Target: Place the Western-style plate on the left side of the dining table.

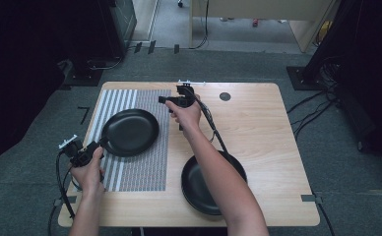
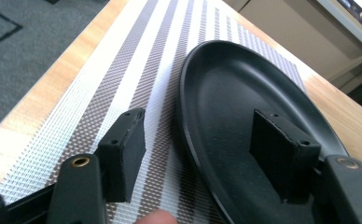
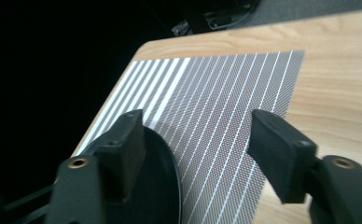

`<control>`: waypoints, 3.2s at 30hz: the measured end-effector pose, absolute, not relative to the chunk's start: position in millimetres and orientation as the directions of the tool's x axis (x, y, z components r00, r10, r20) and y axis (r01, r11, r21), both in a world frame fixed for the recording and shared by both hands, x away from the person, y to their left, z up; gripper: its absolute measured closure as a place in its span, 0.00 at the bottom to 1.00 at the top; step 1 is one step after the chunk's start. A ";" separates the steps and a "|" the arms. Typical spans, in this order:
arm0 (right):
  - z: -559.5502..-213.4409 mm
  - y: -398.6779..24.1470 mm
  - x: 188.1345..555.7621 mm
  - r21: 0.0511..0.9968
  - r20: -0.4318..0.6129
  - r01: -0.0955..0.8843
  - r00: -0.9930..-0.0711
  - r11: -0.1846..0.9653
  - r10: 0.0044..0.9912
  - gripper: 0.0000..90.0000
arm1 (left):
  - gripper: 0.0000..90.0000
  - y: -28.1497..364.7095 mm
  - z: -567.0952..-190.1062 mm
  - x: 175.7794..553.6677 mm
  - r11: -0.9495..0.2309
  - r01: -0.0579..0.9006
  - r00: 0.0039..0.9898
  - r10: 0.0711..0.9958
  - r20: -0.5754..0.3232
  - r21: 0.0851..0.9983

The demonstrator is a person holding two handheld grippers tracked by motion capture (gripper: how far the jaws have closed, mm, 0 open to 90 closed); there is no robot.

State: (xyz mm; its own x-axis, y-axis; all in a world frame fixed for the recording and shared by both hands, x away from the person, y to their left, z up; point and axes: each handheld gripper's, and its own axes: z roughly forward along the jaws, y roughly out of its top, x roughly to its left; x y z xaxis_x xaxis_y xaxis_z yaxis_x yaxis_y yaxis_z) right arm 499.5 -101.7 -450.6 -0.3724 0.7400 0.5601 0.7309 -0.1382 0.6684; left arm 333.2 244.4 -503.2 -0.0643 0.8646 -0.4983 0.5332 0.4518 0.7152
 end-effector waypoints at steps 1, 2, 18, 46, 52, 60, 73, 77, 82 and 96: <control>-446.4 -105.2 495.6 0.681 0.546 0.722 -0.390 -0.122 0.741 0.37 | 0.38 242.8 -500.3 331.8 0.441 0.531 -0.052 0.869 -0.492 0.723; -442.8 -109.1 491.3 0.689 0.529 0.719 -0.412 -0.092 0.742 0.34 | 0.37 240.9 -497.4 330.6 0.430 0.533 -0.038 0.873 -0.486 0.729; -410.5 -194.5 412.6 0.747 0.499 0.653 -0.422 -0.128 0.757 0.30 | 0.12 211.8 -456.7 292.4 0.299 0.511 0.142 0.895 -0.423 0.805; -431.1 -345.8 259.8 0.813 0.407 0.555 -0.324 -0.177 0.854 0.26 | 0.02 203.4 -485.7 214.2 0.116 0.522 0.104 0.975 -0.198 0.845; -443.2 -379.6 227.7 0.825 0.393 0.524 -0.263 -0.211 0.881 0.26 | 0.01 210.3 -489.9 203.3 0.063 0.529 0.111 0.983 -0.143 0.846; -456.8 -429.7 192.8 0.830 0.376 0.498 -0.167 -0.251 0.911 0.26 | 0.00 223.8 -501.4 191.9 0.058 0.569 0.128 0.979 -0.158 0.820; -485.0 -467.8 157.3 0.832 0.296 0.508 -0.066 -0.223 0.953 0.27 | 0.00 237.0 -507.2 185.8 0.044 0.584 0.122 0.982 -0.142 0.810; -503.7 -475.1 154.1 0.803 0.321 0.541 -0.035 -0.252 0.946 0.27 | 0.00 229.4 -512.1 191.8 0.014 0.610 0.155 0.978 -0.137 0.792; -516.6 -474.9 158.7 0.776 0.324 0.583 -0.038 -0.242 0.945 0.28 | 0.00 223.3 -516.1 196.3 -0.039 0.635 0.185 0.977 -0.103 0.771; -527.1 -445.7 166.3 0.755 0.044 0.656 -0.081 0.020 0.996 0.20 | 0.00 211.2 -521.7 201.9 -0.136 0.674 0.188 0.982 0.009 0.726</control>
